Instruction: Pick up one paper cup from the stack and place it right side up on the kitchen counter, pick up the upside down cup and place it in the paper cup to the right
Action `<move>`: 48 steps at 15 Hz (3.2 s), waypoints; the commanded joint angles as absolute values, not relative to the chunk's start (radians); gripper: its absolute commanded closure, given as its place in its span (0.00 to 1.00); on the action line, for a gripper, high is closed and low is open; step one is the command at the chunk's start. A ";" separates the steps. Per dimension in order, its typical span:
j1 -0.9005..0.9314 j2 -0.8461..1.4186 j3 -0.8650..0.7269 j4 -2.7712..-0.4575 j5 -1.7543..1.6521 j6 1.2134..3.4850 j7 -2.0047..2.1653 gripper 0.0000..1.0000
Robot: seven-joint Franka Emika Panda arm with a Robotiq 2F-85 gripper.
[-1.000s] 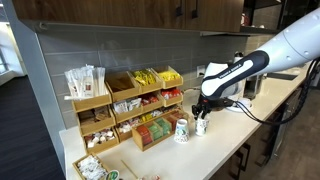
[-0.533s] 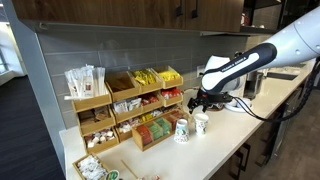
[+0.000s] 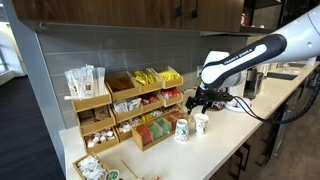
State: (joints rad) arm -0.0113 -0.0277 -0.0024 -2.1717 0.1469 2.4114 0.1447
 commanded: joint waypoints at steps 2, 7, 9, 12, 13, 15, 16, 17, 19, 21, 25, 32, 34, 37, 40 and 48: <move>-0.011 -0.027 -0.004 -2.170 0.146 2.410 0.145 0.00; -0.006 -0.032 0.006 -2.198 0.152 2.537 0.356 0.00; -0.003 -0.040 0.012 -2.204 0.135 2.540 0.466 0.00; -0.003 -0.045 0.021 -2.214 0.052 2.501 0.648 0.00; -0.002 -0.047 0.024 -2.217 0.026 2.496 0.699 0.00; 0.005 -0.052 0.029 -2.223 0.051 2.489 0.717 0.00; 0.000 -0.026 0.023 -2.196 0.054 2.509 0.673 0.00; 0.003 -0.028 0.025 -2.200 0.054 2.508 0.686 0.00; 0.005 -0.030 0.027 -2.203 0.054 2.508 0.694 0.00; 0.005 -0.032 0.027 -2.203 0.054 2.508 0.696 0.00; 0.005 -0.032 0.027 -2.203 0.054 2.507 0.697 0.00; 0.025 0.007 0.039 -2.176 0.164 2.426 0.691 0.00; 0.023 0.020 0.036 -2.181 0.157 2.416 0.722 0.00; 0.025 0.049 0.034 -2.189 0.193 2.479 0.727 0.00; 0.028 0.075 0.031 -2.185 0.196 2.510 0.751 0.00; 0.025 0.099 0.008 -2.203 0.191 2.485 0.848 0.11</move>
